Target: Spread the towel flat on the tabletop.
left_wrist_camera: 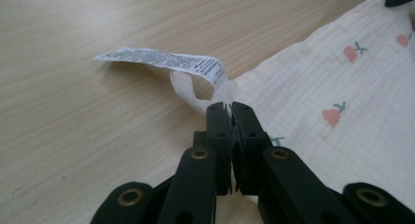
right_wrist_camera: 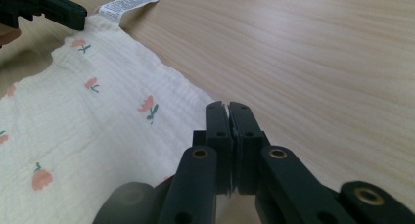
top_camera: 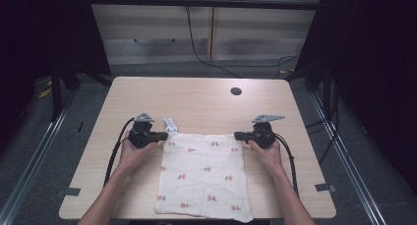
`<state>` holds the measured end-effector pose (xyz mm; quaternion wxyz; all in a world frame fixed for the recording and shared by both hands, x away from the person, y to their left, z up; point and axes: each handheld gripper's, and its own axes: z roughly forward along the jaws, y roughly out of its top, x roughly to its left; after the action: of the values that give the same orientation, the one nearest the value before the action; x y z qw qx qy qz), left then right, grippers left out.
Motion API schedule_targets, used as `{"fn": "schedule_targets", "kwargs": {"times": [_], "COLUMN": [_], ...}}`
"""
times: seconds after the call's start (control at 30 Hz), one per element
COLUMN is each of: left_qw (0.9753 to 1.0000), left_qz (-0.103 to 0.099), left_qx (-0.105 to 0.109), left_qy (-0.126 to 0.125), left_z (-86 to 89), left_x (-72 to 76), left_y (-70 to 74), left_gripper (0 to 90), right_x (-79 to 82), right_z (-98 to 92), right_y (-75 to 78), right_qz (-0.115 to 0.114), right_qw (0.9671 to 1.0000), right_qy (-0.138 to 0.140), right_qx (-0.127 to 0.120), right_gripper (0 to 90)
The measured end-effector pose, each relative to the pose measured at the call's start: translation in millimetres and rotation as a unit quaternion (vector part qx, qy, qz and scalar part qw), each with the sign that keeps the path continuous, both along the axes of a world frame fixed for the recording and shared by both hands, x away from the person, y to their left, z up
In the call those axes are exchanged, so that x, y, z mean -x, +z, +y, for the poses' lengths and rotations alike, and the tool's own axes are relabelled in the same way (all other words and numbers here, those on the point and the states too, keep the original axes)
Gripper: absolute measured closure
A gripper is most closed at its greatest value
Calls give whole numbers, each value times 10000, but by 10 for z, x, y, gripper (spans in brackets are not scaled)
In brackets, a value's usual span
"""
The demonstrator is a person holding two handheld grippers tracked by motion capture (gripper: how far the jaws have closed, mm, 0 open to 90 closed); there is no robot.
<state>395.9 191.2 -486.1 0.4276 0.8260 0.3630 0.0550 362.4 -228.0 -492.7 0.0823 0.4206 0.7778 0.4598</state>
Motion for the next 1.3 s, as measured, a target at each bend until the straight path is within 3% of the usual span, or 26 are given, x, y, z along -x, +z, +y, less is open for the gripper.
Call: {"fn": "schedule_targets", "kwargs": {"times": [0.37, 0.63, 0.93, 1.3], "left_qw": [9980, 9973, 9950, 9919], "left_qz": [-288, -326, -534, -783], "left_qx": [538, 609, 781, 958], "left_qy": [135, 255, 323, 278], "left_z": [130, 124, 167, 117], "left_x": [67, 32, -12, -65], "left_y": [242, 285, 520, 772], "left_gripper": [873, 873, 874, 875], "right_x": [-30, -39, -89, -152], "right_z": [6, 36, -5, -17], "right_y": [210, 302, 523, 720], "right_qz": [-197, -275, -524, -656], "right_qw": [9998, 9996, 9985, 9976], "right_qy": [18, 27, -32, -119], "right_qx": [-70, -90, -157, -208], "right_gripper": [879, 879, 880, 883]}}
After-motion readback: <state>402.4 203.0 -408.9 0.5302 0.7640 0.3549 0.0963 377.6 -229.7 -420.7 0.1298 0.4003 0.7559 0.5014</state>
